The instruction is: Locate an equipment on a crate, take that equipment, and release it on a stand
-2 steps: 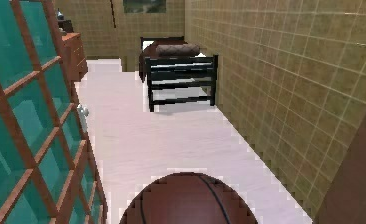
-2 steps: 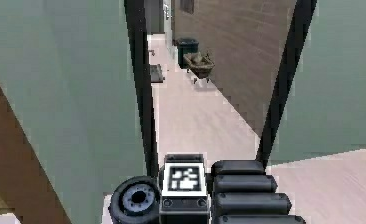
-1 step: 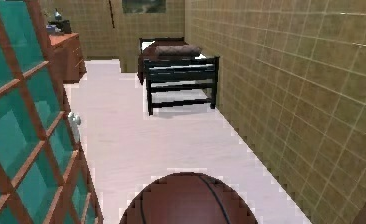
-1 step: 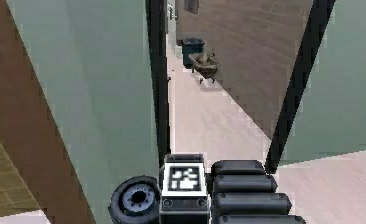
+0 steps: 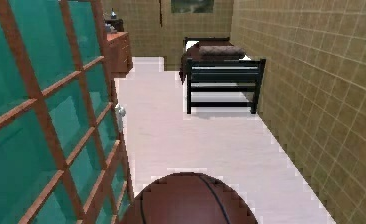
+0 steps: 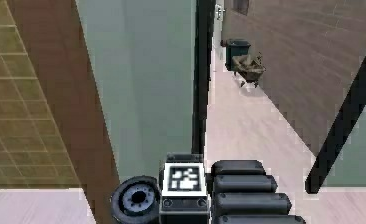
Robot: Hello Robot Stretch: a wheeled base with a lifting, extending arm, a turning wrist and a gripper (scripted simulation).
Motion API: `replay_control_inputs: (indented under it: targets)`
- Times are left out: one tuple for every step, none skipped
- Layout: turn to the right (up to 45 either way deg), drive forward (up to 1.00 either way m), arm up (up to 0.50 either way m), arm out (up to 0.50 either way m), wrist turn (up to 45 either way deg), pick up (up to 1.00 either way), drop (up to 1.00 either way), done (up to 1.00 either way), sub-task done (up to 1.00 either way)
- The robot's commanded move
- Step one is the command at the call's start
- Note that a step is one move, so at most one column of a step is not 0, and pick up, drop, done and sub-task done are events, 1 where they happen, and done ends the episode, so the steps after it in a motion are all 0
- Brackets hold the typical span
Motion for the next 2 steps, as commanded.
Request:
replay_control_inputs:
  targets:
    - [0.0, 1.0, 0.0, 0.0, 0.0, 0.0, 0.0, 0.0, 0.0]
    - [0.0, 0.3, 0.0, 0.0, 0.0, 0.0, 0.0, 0.0, 0.0]
